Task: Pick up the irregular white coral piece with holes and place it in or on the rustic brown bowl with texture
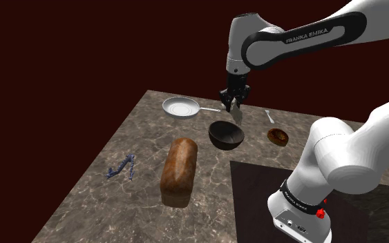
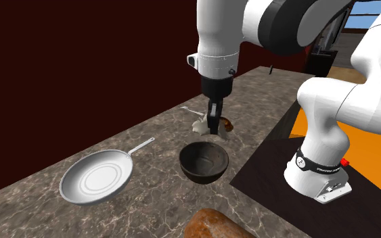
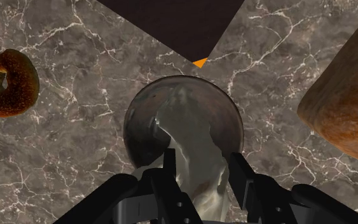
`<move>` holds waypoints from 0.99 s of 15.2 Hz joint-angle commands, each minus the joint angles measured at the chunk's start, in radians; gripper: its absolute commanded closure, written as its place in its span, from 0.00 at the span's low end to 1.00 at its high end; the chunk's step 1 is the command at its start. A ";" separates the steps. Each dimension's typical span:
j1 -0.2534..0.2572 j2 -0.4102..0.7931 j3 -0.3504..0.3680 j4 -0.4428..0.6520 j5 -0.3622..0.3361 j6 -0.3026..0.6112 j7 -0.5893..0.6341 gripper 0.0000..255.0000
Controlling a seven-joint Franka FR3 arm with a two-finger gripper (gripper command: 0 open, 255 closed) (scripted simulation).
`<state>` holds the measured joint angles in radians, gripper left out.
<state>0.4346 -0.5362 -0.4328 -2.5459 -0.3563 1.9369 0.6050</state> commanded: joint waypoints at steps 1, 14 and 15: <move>-0.002 0.011 -0.009 -0.021 -0.006 0.033 0.001 1.00; -0.002 0.089 -0.046 -0.103 -0.025 0.192 0.013 1.00; -0.002 0.089 -0.046 -0.103 -0.025 0.192 0.013 1.00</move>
<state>0.4330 -0.4471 -0.4784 -2.6482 -0.3812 2.1280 0.6172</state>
